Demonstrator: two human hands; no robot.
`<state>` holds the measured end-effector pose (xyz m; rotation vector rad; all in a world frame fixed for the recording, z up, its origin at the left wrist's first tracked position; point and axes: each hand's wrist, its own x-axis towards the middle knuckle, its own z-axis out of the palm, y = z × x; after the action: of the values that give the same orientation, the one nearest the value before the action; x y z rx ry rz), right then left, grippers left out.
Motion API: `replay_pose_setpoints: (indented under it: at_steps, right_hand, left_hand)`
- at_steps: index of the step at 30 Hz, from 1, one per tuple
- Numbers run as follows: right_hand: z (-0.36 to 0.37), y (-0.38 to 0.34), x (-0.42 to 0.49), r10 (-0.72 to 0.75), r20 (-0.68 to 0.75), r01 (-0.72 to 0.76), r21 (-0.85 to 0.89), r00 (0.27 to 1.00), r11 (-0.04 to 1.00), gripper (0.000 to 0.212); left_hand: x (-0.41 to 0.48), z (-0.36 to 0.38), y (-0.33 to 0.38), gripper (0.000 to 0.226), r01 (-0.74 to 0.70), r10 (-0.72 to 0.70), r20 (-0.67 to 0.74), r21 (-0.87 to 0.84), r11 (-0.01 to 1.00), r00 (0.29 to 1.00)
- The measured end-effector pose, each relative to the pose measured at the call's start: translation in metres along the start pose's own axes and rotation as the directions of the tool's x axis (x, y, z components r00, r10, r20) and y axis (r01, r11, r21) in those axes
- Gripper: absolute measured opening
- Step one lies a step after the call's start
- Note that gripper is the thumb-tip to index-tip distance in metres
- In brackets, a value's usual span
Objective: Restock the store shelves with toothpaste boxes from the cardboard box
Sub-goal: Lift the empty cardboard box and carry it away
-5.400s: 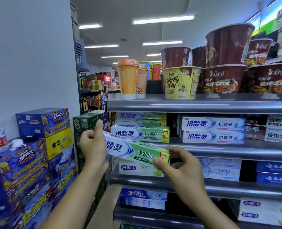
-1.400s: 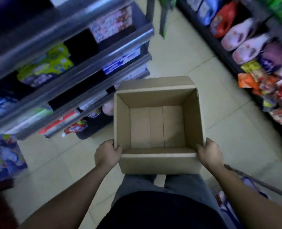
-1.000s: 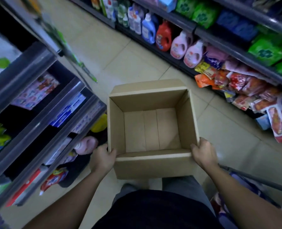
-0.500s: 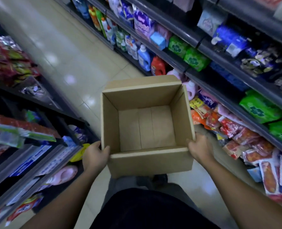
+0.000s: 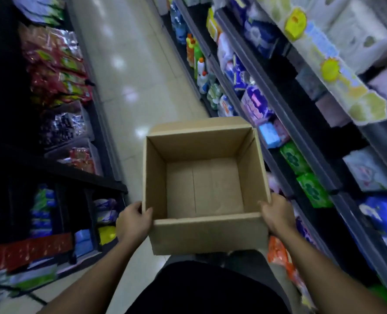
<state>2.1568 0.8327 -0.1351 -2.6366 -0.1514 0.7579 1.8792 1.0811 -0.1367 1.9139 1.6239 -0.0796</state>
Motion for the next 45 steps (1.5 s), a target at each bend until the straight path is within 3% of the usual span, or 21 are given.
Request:
replay_pose_setpoints:
  at_steps: [7, 12, 16, 27, 37, 45]
  right_hand:
    - [-0.014, -0.147, 0.116, -0.133, 0.078, 0.135, -0.024, 0.988, 0.991, 0.019]
    - [0.007, -0.250, 0.213, -0.206, 0.168, 0.223, -0.093, 0.964, 0.970, 0.025]
    - [0.019, -0.349, 0.294, -0.250, 0.221, 0.270, -0.065, 0.943, 0.961, 0.015]
    - [0.023, -0.617, 0.451, -0.365, 0.267, 0.391, -0.049, 0.892, 0.919, 0.024]
    - [0.114, -0.861, 0.602, -0.339, 0.265, 0.371, -0.081, 0.903, 0.925, 0.001]
    - [0.224, -1.004, 0.737, -0.292, 0.306, 0.370, -0.237, 0.906, 0.898, 0.019]
  left_hand:
    - [0.093, -0.037, 0.062, 0.017, 0.125, -0.138, -0.084, -0.144, 0.982, 0.987]
    - [0.187, -0.054, 0.103, 0.019, 0.234, -0.266, -0.163, -0.194, 0.953, 0.950]
    - [0.273, -0.081, 0.152, 0.020, 0.319, -0.360, -0.211, -0.204, 0.926, 0.909]
    - [0.511, -0.175, 0.256, 0.024, 0.350, -0.451, -0.284, -0.340, 0.873, 0.846]
    - [0.819, -0.228, 0.290, 0.028, 0.404, -0.492, -0.160, -0.386, 0.829, 0.856]
    - [1.023, -0.219, 0.296, 0.014, 0.459, -0.522, -0.160, -0.309, 0.833, 0.838]
